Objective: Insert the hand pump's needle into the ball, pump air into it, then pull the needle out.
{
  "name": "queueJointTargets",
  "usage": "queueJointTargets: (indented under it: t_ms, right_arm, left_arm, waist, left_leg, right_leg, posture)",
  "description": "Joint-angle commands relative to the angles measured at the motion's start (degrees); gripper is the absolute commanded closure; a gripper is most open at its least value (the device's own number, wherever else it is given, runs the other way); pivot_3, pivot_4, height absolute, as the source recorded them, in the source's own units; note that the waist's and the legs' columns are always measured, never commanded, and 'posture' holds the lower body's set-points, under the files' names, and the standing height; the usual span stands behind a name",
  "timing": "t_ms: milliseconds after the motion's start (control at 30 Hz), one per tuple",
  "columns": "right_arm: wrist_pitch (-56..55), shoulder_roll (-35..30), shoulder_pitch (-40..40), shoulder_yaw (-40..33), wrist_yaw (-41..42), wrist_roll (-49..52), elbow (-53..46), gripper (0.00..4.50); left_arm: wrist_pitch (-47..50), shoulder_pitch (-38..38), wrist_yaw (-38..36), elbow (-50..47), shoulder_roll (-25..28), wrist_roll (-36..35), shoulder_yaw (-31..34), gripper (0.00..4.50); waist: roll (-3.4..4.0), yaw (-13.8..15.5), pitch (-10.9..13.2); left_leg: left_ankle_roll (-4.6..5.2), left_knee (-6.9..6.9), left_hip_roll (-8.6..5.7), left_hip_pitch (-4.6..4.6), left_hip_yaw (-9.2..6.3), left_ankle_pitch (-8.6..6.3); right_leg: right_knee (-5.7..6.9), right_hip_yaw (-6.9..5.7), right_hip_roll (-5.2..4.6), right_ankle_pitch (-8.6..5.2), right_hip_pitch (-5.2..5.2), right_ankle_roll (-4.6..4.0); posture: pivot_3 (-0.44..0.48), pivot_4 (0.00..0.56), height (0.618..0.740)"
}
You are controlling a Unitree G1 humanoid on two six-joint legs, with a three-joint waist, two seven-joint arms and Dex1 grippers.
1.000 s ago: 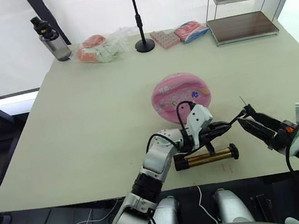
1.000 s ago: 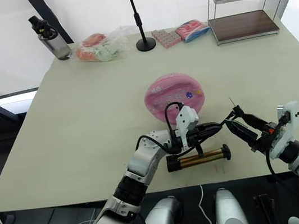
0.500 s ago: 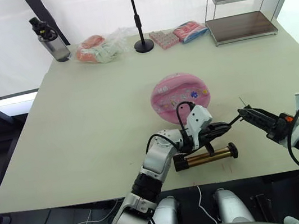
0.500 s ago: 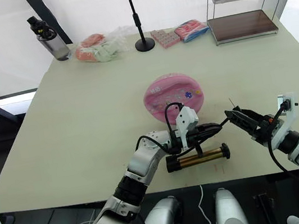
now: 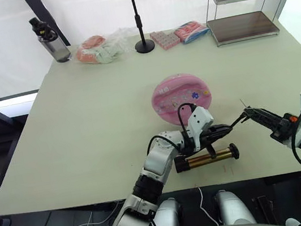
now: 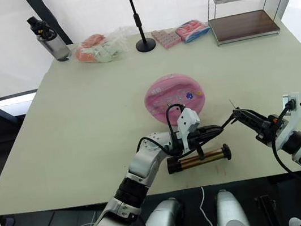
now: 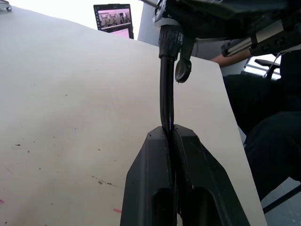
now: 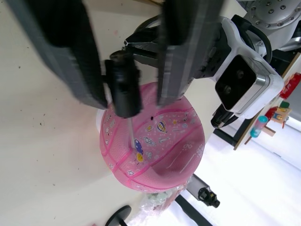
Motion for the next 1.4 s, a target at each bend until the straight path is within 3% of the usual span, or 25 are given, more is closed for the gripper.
queueJointTargets:
  t_ms: [33,1167,1333,1400]
  right_arm:
    - [-0.1,-0.1,-0.5,-1.3,0.1,0.8,-1.0,4.15]
    - [-1.0,0.5,0.9,-1.4,3.4,-5.3,0.1,4.15]
    - [-0.7,0.9,0.9,-1.5,3.7,-5.5,0.2,1.7]
    - [-0.7,1.0,0.9,-1.5,3.8,-5.7,0.3,1.7]
  left_arm:
    - [-0.9,0.0,-0.1,-1.0,-0.6,-0.9,0.3,4.5]
    - [-1.3,0.0,-0.5,-0.4,-1.0,-1.0,0.5,4.5]
    - [-1.3,0.1,-0.5,-0.4,-1.1,-1.1,0.5,4.5]
    - [-1.3,0.1,-0.5,-0.4,-1.1,-1.1,0.6,4.5]
  waist:
    - [0.0,0.0,0.0]
    - [0.0,0.0,0.0]
    - [0.0,0.0,0.0]
    - [0.0,0.0,0.0]
  left_leg:
    - [0.0,0.0,0.0,0.0,0.0,0.0]
    - [0.0,0.0,0.0,0.0,0.0,0.0]
    - [0.0,0.0,0.0,-0.01,0.0,0.0]
    - [0.0,0.0,0.0,0.0,0.0,0.0]
  right_leg:
    - [0.0,0.0,0.0,0.0,0.0,0.0]
    - [0.0,-0.01,0.0,0.0,0.0,0.0]
    - [0.0,-0.01,0.0,0.0,0.0,0.0]
    - [0.0,0.0,0.0,0.0,0.0,0.0]
  posture:
    - [0.0,0.15,0.74]
    - [0.0,0.15,0.74]
    - [0.0,0.15,0.74]
    - [0.0,0.15,0.74]
